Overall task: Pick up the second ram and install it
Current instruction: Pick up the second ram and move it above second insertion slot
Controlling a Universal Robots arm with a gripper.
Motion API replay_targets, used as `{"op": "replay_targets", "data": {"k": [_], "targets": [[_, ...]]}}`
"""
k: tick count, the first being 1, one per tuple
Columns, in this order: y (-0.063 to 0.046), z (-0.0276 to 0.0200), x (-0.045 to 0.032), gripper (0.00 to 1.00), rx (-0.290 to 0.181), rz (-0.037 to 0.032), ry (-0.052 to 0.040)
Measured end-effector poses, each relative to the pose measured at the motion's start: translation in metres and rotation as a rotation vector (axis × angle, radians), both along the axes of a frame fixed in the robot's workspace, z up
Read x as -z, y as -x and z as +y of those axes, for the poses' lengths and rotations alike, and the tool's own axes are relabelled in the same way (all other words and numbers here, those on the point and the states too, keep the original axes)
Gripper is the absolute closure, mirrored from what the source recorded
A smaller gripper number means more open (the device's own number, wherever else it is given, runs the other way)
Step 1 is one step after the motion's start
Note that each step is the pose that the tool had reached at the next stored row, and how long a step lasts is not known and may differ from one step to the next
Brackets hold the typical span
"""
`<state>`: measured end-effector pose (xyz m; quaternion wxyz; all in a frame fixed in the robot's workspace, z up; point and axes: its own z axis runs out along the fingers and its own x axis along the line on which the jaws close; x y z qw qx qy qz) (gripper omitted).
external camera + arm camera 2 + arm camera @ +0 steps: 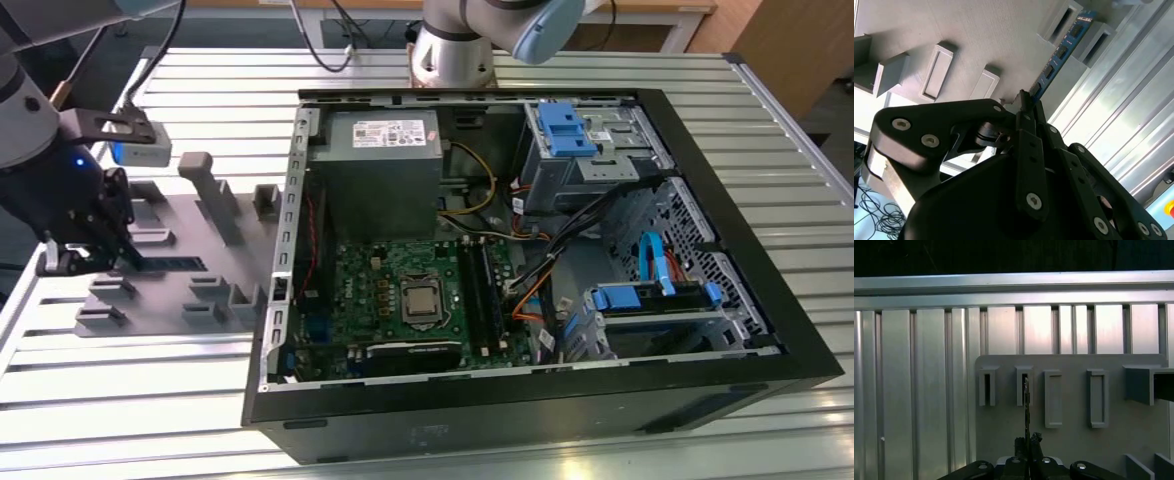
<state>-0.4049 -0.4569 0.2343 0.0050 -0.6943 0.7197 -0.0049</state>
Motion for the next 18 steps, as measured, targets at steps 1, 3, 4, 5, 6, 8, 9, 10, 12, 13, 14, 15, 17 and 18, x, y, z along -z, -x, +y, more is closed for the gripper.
{"op": "replay_targets", "data": {"k": [1, 3, 4, 5, 6, 8, 9, 10, 12, 13, 14, 15, 17, 18], "targets": [[0.000, 0.0000, -0.0012, 0.86, 0.000, 0.0001, 0.0001], [0.000, 0.0000, -0.0039, 0.86, 0.000, 0.0000, 0.0000], [0.000, 0.0000, -0.0053, 0.86, 0.000, 0.0000, 0.0000], [0.000, 0.0000, -0.0067, 0.86, 0.000, 0.0000, 0.0000], [0.000, 0.0000, -0.0081, 0.86, 0.000, 0.0000, 0.0000], [0.000, 0.0000, -0.0109, 0.86, 0.000, 0.0000, 0.0000], [0.000, 0.0000, -0.0125, 0.86, 0.000, 0.0000, 0.0000], [0.000, 0.0000, -0.0140, 0.86, 0.000, 0.0001, 0.0001], [0.000, 0.0000, -0.0169, 0.86, 0.000, 0.0000, 0.0001], [0.000, 0.0000, -0.0184, 0.86, 0.000, 0.0001, 0.0001], [0.000, 0.0000, -0.0197, 0.86, 0.000, 0.0000, 0.0001], [0.000, 0.0000, -0.0213, 0.86, 0.000, 0.0000, 0.0001], [0.000, 0.0000, -0.0242, 0.86, 0.000, 0.0000, 0.0000], [0.000, 0.0000, -0.0256, 0.86, 0.000, 0.0000, 0.0000]]}}
